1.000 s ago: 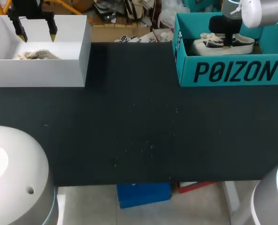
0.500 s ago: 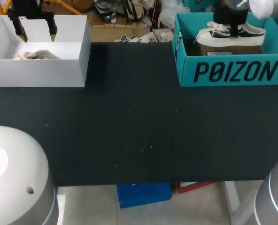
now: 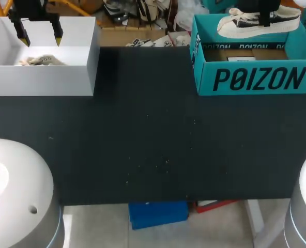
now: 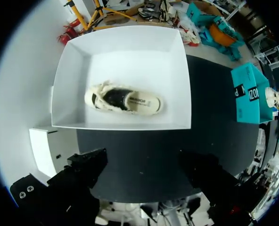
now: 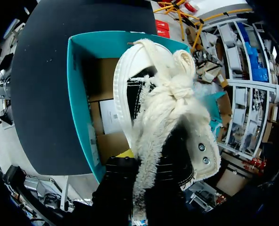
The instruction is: Take the shoe out of the shoebox, open the shoe tongue, remove and reinsert the insole, then place the shoe into the shoebox
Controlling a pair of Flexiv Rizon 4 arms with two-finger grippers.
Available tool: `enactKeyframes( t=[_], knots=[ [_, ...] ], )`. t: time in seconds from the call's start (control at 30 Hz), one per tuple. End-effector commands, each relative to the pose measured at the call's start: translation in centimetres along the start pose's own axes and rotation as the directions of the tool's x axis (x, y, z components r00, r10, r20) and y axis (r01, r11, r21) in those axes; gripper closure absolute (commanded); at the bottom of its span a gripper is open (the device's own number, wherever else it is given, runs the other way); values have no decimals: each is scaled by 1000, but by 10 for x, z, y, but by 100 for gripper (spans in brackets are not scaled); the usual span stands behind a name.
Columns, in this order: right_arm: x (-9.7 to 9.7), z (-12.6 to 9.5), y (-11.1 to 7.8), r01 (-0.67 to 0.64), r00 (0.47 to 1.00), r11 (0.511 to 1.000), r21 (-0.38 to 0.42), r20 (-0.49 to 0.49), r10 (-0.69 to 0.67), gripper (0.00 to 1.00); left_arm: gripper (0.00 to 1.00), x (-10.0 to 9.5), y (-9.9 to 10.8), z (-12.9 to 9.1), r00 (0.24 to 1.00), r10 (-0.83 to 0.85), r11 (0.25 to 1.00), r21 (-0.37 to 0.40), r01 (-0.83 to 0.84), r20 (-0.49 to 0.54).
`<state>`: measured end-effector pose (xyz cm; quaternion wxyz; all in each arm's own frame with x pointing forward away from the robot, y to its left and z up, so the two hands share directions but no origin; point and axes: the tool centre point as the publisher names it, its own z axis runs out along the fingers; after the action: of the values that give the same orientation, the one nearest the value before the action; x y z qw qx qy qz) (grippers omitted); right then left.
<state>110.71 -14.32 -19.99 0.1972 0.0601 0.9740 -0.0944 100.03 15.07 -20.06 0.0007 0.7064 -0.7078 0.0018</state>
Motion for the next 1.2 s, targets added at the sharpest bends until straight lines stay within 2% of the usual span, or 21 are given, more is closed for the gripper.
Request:
enactKeyframes(
  t=[0.03,0.27,0.5,0.67,0.83,1.0,1.2],
  knots=[
    [22,-129,-1,15,995,1000,14,100,-17,100,0,0,0,-1,1000,-1,1000,-2,1,2],
    [71,-177,14,5,994,1000,16,108,-7,100,0,0,0,-1,1000,-1,1000,-2,1,2],
    [128,-196,45,-55,993,998,-19,99,57,100,0,0,0,-1,1000,-1,1000,-2,1,2],
    [172,-196,72,-107,991,993,-41,77,109,100,0,0,0,-1,1000,-1,1000,-2,1,2],
    [215,-184,103,-142,987,987,-71,58,147,100,0,0,0,-1,1000,-1,1000,-2,1,2],
    [245,-169,135,-159,985,981,-106,48,165,100,0,0,0,-1,1000,-1,1000,-2,1,2],
    [277,-143,188,-117,992,987,-107,40,122,100,0,0,0,-1,1000,-1,1000,-2,1,2]
  ],
)
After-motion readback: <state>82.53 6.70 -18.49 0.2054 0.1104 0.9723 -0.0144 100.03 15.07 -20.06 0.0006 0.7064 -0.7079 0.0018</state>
